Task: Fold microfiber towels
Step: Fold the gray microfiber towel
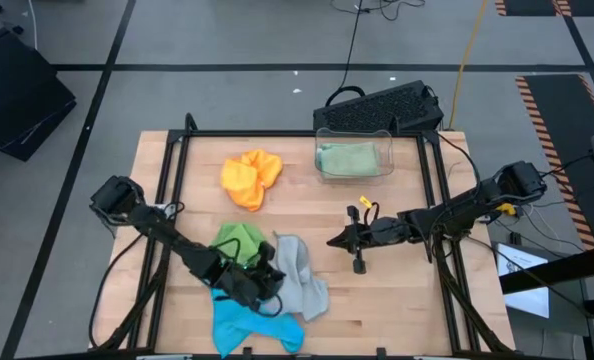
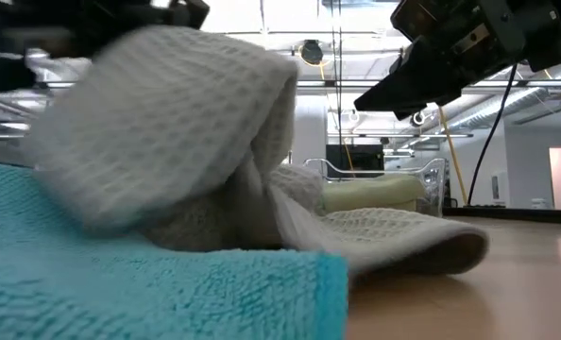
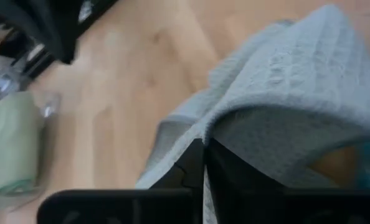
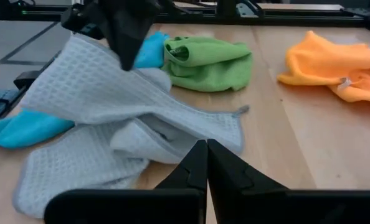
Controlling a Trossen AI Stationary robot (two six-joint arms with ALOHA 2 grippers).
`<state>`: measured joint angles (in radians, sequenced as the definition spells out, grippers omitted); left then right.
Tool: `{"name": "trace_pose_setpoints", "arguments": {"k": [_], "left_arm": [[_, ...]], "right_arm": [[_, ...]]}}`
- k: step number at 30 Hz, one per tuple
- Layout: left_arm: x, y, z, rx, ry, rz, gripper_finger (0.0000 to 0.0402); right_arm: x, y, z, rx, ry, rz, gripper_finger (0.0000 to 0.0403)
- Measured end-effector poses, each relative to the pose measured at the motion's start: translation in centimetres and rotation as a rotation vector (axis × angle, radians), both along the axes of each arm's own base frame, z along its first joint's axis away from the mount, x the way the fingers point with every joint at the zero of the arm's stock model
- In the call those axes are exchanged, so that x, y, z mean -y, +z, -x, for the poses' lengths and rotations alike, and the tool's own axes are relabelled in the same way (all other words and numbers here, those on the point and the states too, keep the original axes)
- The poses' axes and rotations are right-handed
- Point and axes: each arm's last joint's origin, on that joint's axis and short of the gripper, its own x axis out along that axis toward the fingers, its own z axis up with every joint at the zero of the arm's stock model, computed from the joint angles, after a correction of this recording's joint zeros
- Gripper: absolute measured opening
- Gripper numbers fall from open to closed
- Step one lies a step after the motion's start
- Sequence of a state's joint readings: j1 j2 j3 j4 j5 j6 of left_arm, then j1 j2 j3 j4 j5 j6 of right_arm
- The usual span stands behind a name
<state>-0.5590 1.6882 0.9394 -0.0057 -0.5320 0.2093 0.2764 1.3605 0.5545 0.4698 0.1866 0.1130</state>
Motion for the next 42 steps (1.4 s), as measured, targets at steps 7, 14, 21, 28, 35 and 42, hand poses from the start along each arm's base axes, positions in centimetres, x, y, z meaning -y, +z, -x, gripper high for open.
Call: {"name": "trace_pose_setpoints", "arguments": {"k": [7, 14, 21, 28, 35, 42], "left_arm": [[-4.1, 0.7, -2.6, 0.084, 0.102, -0.040, 0.0010], [-9.7, 1.4, -4.7, 0.171, 0.316, 0.025, 0.0010], [-13.3, 1.4, -5.5, 0.199, 0.414, 0.224, 0.0005], [-14.9, 1.5, -5.7, 0.243, 0.531, 0.360, 0.0018], [-15.1, 2.5, -6.1, 0.378, 0.571, 0.414, 0.0009], [-15.1, 2.9, -6.3, 0.426, 0.578, 0.403, 0.0005]], "right_arm": [[0.0, 0.5, -0.2, 0.054, -0.033, -0.007, 0.0000], [-0.4, 0.5, 0.0, 0.072, -0.135, 0.073, 0.0040], [-0.3, 0.5, 0.2, 0.089, -0.306, 0.130, 0.0113], [-0.4, -0.9, -0.5, 0.083, -0.372, 0.116, 0.0167], [-0.9, -2.1, -2.1, 0.193, -0.356, 0.149, 0.0202], [-0.9, -2.4, -2.6, 0.275, -0.468, 0.313, 0.0258]]}}
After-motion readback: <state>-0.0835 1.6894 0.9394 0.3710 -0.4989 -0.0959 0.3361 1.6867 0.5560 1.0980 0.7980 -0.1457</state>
